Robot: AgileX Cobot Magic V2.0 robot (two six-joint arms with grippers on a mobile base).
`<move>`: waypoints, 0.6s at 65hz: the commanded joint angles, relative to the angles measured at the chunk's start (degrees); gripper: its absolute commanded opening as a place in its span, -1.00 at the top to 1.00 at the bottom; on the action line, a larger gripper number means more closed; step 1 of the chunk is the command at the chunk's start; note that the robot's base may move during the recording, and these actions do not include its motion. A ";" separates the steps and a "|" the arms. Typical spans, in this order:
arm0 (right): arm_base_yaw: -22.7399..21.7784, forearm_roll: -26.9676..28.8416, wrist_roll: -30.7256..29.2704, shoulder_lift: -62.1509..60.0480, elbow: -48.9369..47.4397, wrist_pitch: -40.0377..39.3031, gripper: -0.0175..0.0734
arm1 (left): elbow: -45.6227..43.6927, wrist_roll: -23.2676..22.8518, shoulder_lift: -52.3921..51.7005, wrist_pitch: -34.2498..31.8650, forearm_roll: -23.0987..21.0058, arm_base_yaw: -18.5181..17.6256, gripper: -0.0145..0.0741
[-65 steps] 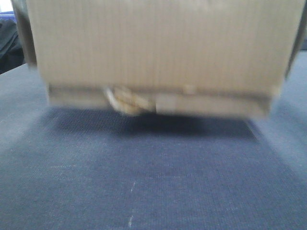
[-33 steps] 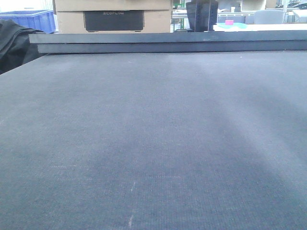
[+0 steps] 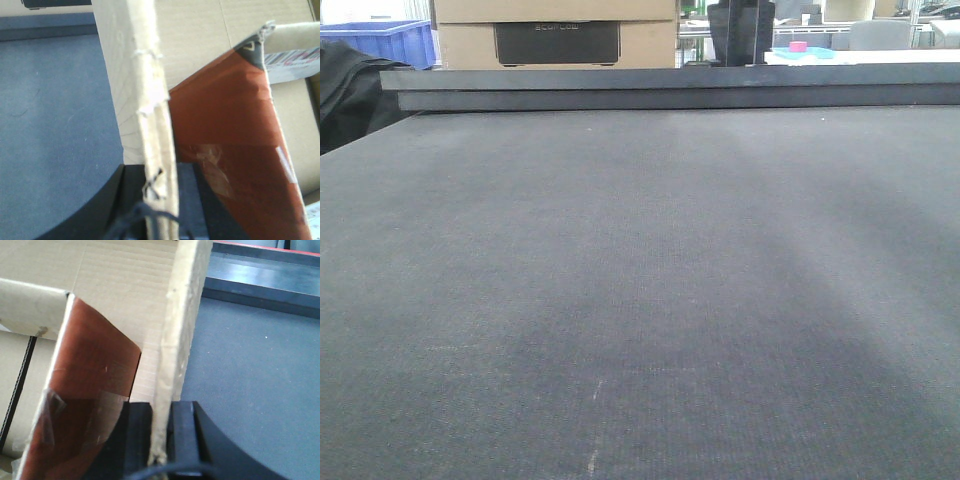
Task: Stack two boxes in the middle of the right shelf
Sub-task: 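Drive the base along the red table holding the boxes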
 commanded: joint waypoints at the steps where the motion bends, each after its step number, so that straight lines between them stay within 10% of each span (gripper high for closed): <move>1: -0.29 -1.23 -0.90 -0.54 -0.62 -3.83 0.95 | -0.69 0.03 -0.77 -3.69 -0.61 0.15 0.92; 39: -0.29 -1.23 -0.90 -0.54 -0.62 -3.83 0.95 | -0.69 0.03 -0.77 -4.02 -0.61 0.15 0.92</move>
